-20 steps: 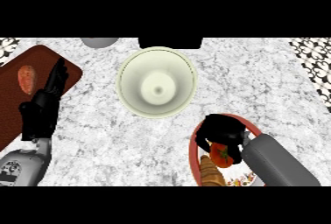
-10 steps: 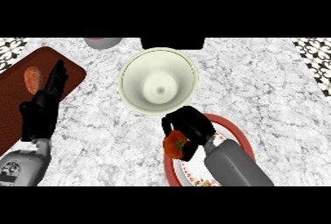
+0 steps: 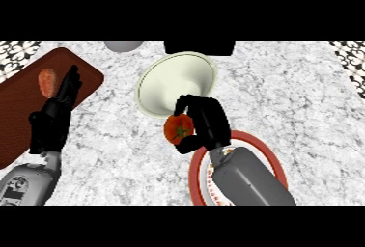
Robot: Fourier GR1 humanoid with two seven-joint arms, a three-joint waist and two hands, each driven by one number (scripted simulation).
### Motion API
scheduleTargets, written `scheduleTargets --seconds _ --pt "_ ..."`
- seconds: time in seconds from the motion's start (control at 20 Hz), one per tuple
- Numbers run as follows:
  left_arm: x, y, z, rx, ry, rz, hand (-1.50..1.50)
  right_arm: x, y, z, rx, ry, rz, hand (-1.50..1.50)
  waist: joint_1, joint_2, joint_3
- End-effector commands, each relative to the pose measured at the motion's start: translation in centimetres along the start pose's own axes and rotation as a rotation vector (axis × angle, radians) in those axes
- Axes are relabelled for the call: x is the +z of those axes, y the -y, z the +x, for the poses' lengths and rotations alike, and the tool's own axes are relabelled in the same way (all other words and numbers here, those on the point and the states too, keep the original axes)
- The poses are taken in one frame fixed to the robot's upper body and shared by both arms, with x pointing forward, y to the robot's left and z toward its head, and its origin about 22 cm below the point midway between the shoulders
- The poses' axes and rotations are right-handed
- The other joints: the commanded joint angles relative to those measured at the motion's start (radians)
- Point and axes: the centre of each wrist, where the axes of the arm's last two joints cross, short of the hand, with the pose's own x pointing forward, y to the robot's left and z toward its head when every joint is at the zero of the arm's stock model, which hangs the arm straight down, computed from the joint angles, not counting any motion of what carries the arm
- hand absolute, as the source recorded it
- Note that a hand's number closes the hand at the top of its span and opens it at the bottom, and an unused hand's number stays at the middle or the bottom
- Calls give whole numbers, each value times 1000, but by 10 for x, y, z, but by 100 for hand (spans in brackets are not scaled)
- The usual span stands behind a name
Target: Pick the tomato from the plate and place it in the bowl
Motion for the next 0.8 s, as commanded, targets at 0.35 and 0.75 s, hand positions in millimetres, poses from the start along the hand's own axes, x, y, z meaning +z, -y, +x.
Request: scheduleTargets --seconds 0.35,0.75 --pt "-8 11 10 -5 31 -45 0 -29 16 79 -111 -269 -414 150 47 24 0" --pt "-13 4 6 1 39 -30 0 -62 11 97 -11 -315 -606 150 33 34 2"
